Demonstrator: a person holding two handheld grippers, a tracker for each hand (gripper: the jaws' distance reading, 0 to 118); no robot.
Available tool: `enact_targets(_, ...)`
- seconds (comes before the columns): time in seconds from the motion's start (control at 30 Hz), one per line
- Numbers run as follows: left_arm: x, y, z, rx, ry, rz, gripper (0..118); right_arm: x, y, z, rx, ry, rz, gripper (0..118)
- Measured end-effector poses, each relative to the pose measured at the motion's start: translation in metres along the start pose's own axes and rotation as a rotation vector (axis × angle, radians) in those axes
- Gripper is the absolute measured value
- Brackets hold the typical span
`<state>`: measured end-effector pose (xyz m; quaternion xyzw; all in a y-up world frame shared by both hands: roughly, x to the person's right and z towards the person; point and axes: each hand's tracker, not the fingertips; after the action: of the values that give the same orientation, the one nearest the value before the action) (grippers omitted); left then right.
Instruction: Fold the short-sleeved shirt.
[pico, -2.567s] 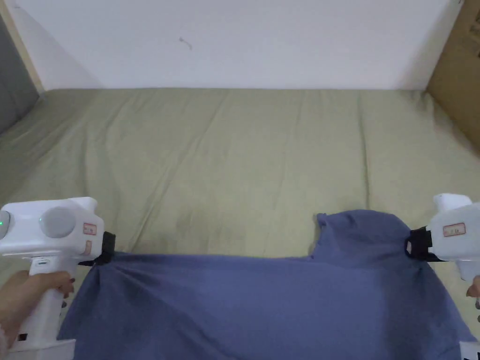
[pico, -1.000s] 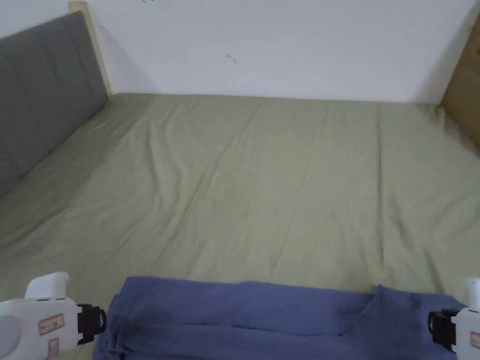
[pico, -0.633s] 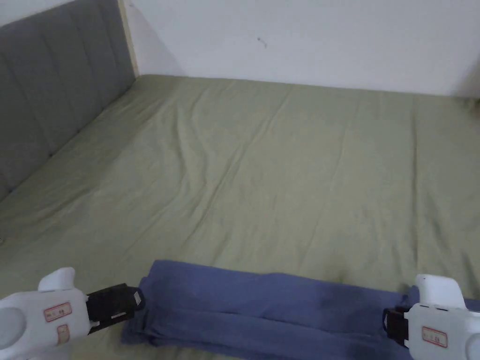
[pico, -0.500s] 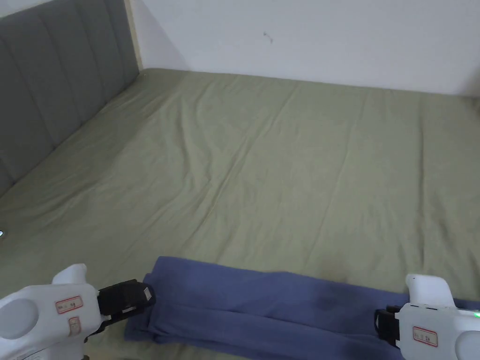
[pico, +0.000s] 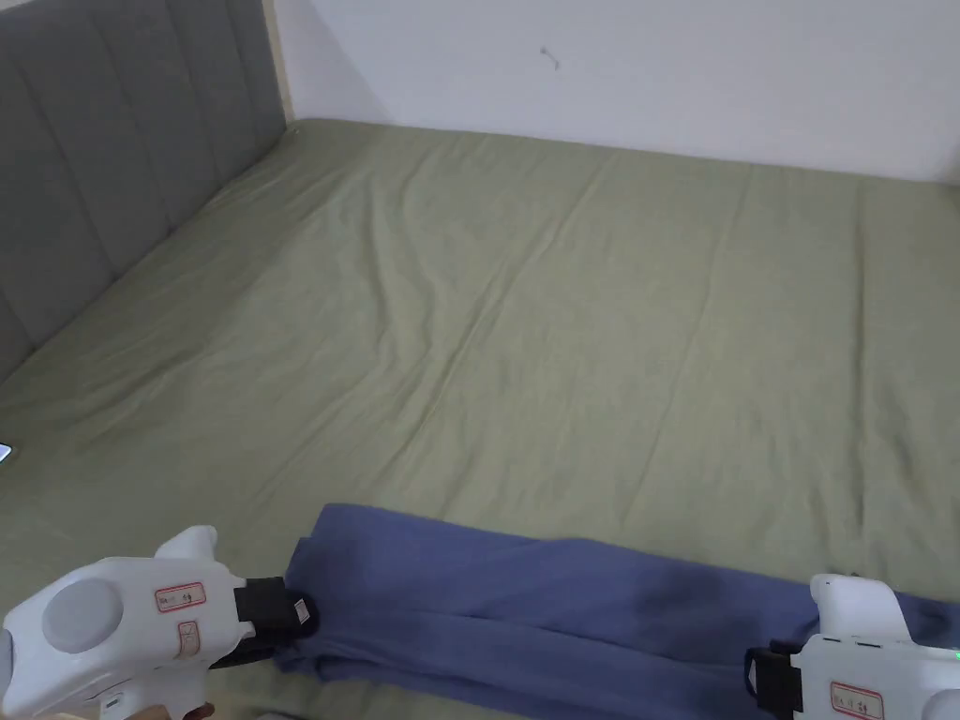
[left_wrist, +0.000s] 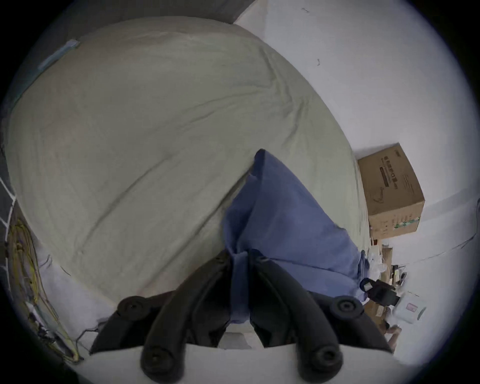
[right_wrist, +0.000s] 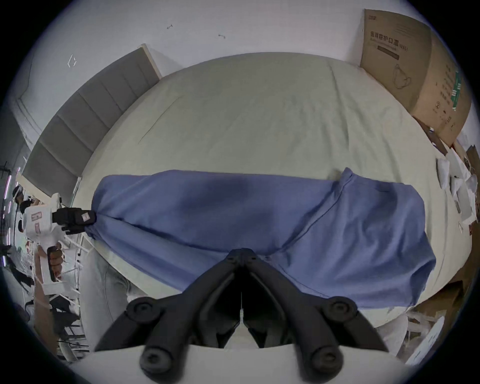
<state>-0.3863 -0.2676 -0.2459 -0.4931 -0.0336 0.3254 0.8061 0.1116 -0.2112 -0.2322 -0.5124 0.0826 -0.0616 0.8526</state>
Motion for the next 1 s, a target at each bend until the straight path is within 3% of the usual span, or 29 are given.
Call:
enact_targets(0.2,0.053,0.011,0.037,0.094,-0.027,-0.094,11,0.015,-0.001,0.011,0.029,0.02,-0.044,0)
enact_targets(0.43,0.19,0.002,0.073,0.162,-0.141,-0.428,11,0.052,-0.006,0.036,0.1,0.02,-0.136,0)
enact_targets(0.6,0.278,-0.043,0.032,0.051,-0.222,-0.646,11,0.085,-0.017,0.049,0.127,0.004,-0.212,0)
enact_targets(0.8,0.319,-0.107,-0.062,-0.144,-0.23,-0.741,11,0.122,-0.035,0.052,0.123,-0.025,-0.301,0)
enact_targets(0.9,0.316,-0.132,-0.112,-0.259,-0.208,-0.663,12,0.134,-0.042,0.049,0.107,-0.041,-0.327,0)
enact_targets(0.93,0.311,-0.137,-0.128,-0.315,-0.225,-0.65,21,0.138,-0.044,0.048,0.104,-0.042,-0.335,0)
enact_targets(1.0,0.304,-0.144,-0.145,-0.423,-0.205,-0.627,57,0.143,-0.047,0.045,0.094,-0.045,-0.362,0)
